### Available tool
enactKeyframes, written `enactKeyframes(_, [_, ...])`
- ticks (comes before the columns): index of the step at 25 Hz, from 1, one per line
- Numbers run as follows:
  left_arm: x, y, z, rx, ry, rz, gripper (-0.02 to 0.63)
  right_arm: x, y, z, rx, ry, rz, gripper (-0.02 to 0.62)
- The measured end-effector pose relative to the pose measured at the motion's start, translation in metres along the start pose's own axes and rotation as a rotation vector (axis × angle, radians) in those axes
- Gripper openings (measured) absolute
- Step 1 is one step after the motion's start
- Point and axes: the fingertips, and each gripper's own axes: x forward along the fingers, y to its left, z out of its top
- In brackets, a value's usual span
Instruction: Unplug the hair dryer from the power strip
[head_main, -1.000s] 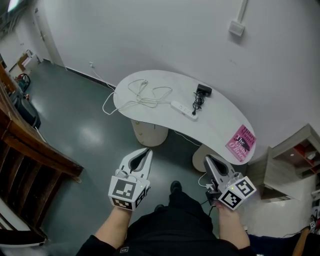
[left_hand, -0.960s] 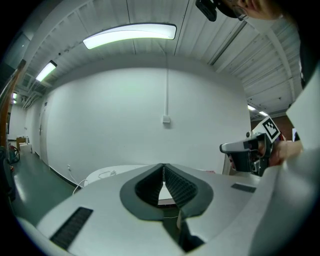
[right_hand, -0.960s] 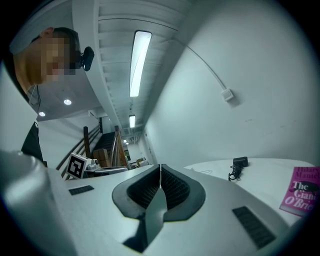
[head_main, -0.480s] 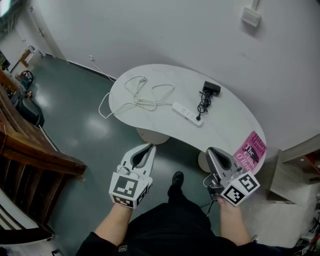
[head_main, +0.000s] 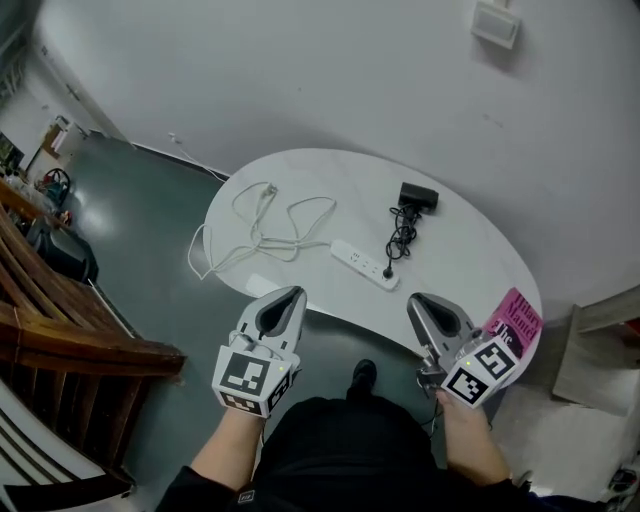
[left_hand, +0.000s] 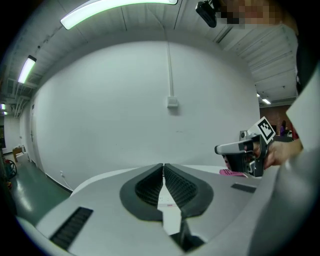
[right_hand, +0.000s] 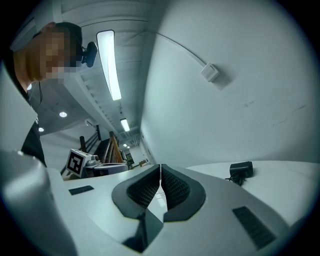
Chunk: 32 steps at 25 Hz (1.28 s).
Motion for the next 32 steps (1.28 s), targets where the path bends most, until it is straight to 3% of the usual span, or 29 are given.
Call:
enactKeyframes(10, [0.086, 0.018, 0.005, 0.038, 0.028, -0.115, 0.021, 0.033, -0.056, 0.006, 0.014, 0.057, -0.063, 0.035])
enactKeyframes(25, [0.191, 0.052, -0.023, 0.171, 0.129, -0.423, 0.021, 0.094, -0.100, -0.004, 0.040, 0.153, -0.275, 0.036])
enactKeyframes(28, [0.207, 0.040, -0.041, 0.227, 0.176, -0.502, 0.021, 0.095, -0.103, -0.014, 0.059, 0.164, -0.289, 0.037])
enactKeyframes(32, [0.221, 0.025, -0.061, 0.319, 0.202, -0.548, 0.040, 0.092, -0.107, -0.028, 0.086, 0.186, -0.283, 0.037])
